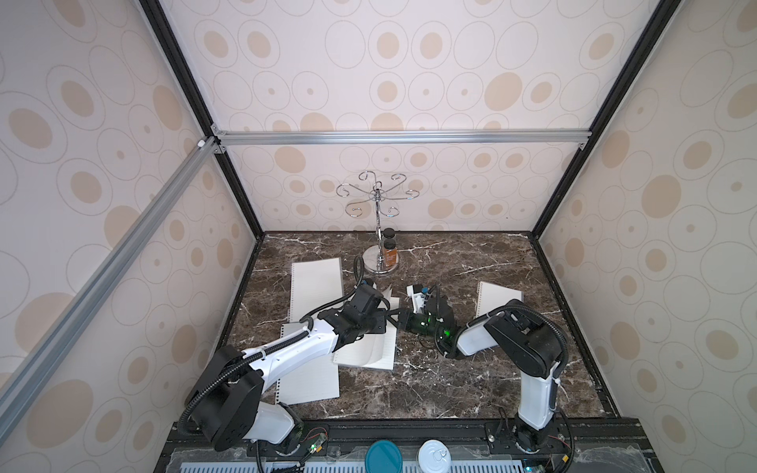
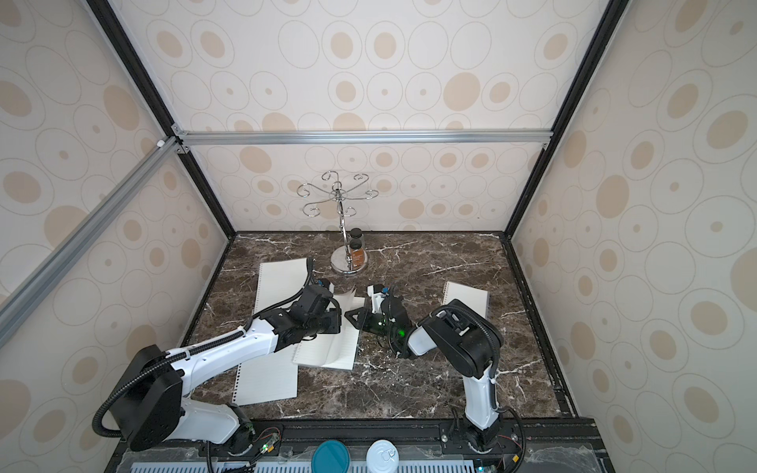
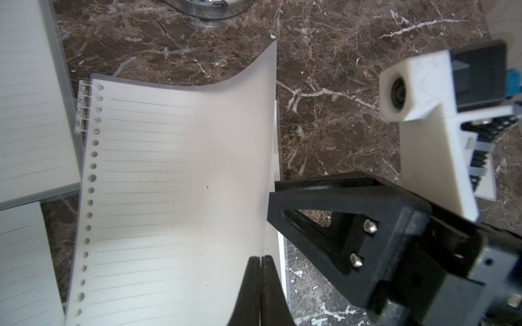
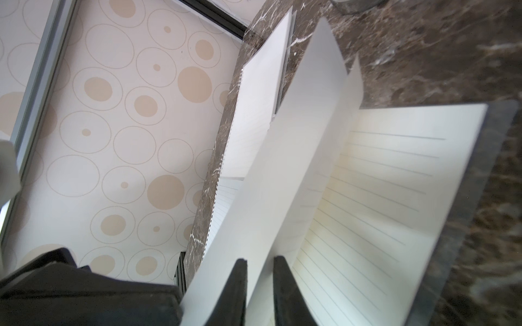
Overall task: Tear off pages from different notebooks
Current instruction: Tear off the paper from the notebook.
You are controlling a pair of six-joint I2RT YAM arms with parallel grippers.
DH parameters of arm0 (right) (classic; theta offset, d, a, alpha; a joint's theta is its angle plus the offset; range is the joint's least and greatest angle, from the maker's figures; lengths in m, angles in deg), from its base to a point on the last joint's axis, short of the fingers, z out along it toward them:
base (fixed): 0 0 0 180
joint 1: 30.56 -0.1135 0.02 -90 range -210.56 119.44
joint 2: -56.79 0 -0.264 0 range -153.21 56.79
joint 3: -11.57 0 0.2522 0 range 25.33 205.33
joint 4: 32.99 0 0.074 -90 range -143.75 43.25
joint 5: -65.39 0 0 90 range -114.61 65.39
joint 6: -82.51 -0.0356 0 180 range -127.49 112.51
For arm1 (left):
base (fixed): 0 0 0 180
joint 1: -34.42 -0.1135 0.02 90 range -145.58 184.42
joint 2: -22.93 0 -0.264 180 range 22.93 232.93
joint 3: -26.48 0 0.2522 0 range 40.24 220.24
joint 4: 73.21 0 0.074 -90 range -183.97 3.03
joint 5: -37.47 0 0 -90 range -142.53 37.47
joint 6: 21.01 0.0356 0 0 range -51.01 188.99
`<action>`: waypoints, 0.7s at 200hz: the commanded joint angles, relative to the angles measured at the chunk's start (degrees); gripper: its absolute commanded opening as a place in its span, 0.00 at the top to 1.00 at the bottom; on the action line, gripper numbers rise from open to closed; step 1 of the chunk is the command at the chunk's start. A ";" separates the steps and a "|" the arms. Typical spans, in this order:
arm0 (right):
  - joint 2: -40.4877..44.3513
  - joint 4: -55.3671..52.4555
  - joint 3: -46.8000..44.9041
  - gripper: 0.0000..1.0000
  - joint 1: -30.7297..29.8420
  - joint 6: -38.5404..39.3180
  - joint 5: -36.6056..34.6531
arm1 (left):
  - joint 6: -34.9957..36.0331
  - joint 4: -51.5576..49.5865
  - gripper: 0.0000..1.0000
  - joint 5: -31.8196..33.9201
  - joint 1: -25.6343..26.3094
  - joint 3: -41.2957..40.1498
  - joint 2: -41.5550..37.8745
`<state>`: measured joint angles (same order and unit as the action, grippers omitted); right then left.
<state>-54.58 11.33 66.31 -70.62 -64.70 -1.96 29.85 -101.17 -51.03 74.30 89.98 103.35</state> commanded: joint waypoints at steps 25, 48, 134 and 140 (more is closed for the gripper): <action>1.63 -5.88 -0.01 0.71 -0.55 1.63 -2.29 | 1.25 -2.03 1.00 1.33 -0.85 0.44 -0.28; 2.45 -6.93 -0.01 0.72 -0.55 2.10 -2.53 | 1.17 -4.86 1.00 4.26 -0.86 1.66 0.60; 0.51 -4.11 6.39 1.00 -2.90 2.25 1.70 | 1.64 -10.64 0.95 9.49 -0.90 2.89 2.32; 0.55 -4.43 6.71 1.00 -3.18 2.43 1.61 | 1.82 -10.51 0.92 9.02 -0.85 2.75 2.05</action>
<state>-53.73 4.78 70.55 -72.26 -62.56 -2.16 30.33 -107.53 -44.56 74.28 92.01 105.25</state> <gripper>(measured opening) 0.045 0.049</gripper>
